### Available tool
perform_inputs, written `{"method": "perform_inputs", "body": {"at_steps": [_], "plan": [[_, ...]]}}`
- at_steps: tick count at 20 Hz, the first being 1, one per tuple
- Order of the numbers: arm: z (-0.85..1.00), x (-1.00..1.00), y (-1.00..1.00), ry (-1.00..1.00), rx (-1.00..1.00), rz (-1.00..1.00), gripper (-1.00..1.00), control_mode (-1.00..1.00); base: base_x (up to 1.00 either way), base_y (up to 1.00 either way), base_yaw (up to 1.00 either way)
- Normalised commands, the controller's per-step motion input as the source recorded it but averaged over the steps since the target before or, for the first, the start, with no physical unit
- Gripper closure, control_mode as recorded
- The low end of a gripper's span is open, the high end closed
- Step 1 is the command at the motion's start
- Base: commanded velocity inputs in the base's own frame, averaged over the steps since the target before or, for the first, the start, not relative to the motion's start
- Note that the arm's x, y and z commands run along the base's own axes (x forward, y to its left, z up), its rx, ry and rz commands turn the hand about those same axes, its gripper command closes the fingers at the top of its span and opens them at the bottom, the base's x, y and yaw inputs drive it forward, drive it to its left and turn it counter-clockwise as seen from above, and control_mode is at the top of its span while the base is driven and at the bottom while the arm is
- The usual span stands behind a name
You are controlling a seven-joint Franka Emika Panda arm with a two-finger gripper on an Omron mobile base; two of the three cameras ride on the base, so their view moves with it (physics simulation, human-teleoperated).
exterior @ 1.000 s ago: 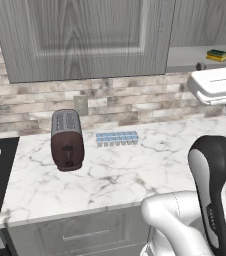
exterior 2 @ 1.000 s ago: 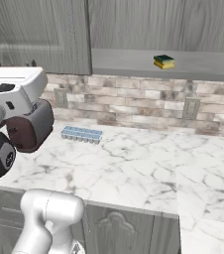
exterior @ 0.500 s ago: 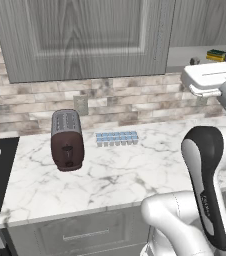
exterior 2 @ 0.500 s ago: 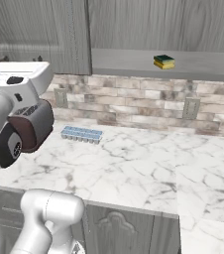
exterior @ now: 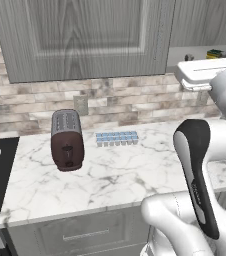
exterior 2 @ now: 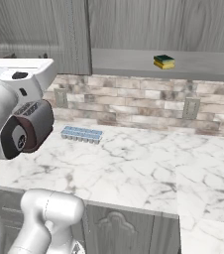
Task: Pick the spray and sponge from the cabinet and place them on the counter.
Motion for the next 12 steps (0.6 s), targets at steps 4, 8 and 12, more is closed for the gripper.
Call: {"method": "perform_inputs", "body": {"at_steps": [4, 8, 12], "plan": [[0.0, 0.31, 0.0, 0.02, 0.0, -0.01, -1.0, -1.0, 0.0, 0.0, 0.0], [0.0, 0.3, -0.04, 0.02, 0.02, 0.0, -1.0, -1.0, 0.0, 0.0, 0.0], [0.0, 0.28, -0.09, 0.02, 0.03, 0.0, -1.0, -1.0, 0.0, 0.0, 0.0]]}}
